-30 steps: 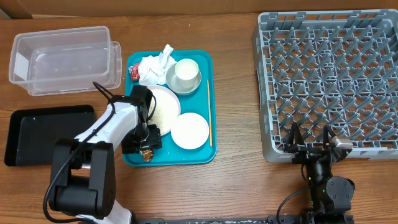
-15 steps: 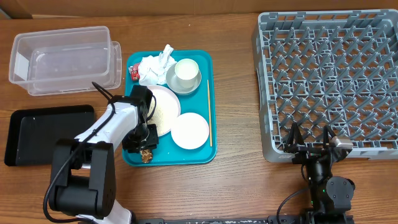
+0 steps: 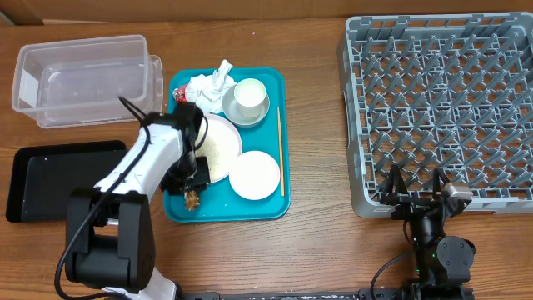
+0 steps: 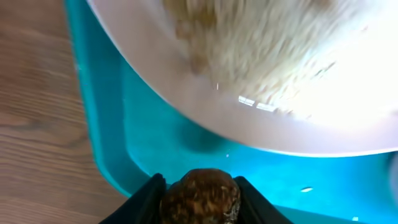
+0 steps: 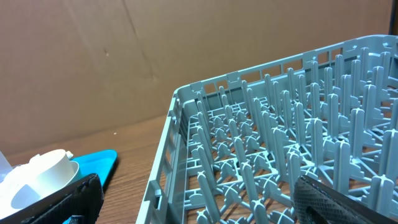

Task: Sort waste into correct bins and load items into the dishwasher
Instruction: 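Carry the scrap left and drop it onto the black tray, then reach the left gripper to the crumpled white tissue and grasp it, then carry the tissue left and release it into the clear bin, then reach the left gripper to the red wrapper and grasp it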

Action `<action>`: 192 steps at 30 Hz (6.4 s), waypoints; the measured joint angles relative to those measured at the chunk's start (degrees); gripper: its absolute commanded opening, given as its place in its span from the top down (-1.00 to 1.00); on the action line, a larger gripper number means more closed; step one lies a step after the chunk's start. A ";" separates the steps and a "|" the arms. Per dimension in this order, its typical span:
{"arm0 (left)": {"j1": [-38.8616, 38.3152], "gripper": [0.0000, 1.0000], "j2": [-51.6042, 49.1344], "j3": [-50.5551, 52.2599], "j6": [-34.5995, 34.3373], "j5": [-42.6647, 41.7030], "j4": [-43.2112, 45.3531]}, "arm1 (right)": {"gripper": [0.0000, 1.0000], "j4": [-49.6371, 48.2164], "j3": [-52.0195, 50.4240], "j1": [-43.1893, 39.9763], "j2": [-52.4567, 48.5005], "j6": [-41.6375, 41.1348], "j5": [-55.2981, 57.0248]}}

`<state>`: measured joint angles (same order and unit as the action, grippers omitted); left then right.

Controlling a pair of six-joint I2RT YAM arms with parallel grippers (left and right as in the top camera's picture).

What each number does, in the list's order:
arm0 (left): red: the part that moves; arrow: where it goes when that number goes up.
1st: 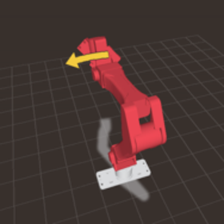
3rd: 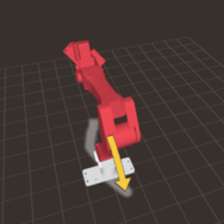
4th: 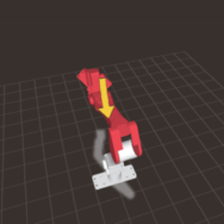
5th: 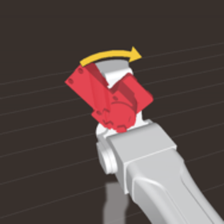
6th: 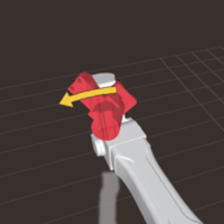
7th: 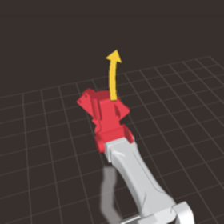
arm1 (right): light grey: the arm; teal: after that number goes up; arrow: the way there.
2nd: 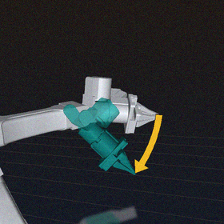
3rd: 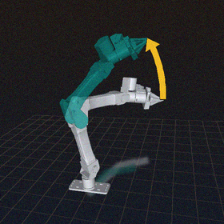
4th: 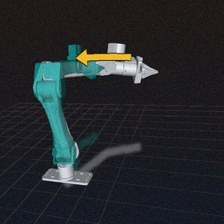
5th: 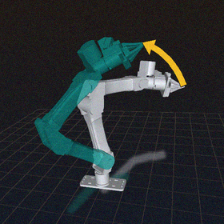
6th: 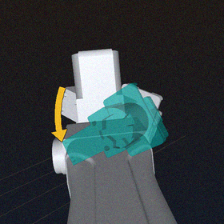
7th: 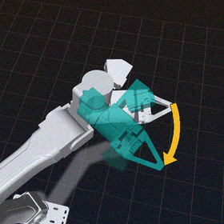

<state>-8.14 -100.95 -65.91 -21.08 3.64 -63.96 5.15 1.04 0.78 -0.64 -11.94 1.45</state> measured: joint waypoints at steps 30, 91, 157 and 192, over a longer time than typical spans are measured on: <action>42.88 -1.00 0.00 -11.96 -6.12 0.28 3.58 | -1.00 0.02 0.00 0.00 0.00 0.00 0.00; 5.49 -1.00 -14.10 -16.26 20.35 -5.07 46.69 | -1.00 -0.02 0.00 0.00 0.00 0.02 0.00; 15.54 0.92 -1.22 -19.74 12.96 6.40 54.25 | -1.00 0.00 0.00 0.00 0.00 0.00 0.00; 5.25 -0.99 -3.67 -19.74 21.92 -18.23 46.58 | -1.00 -0.02 0.00 0.00 0.02 0.00 0.02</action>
<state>-2.90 -104.62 -85.65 0.84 -14.59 -17.39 5.13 1.04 0.78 -0.62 -11.94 1.48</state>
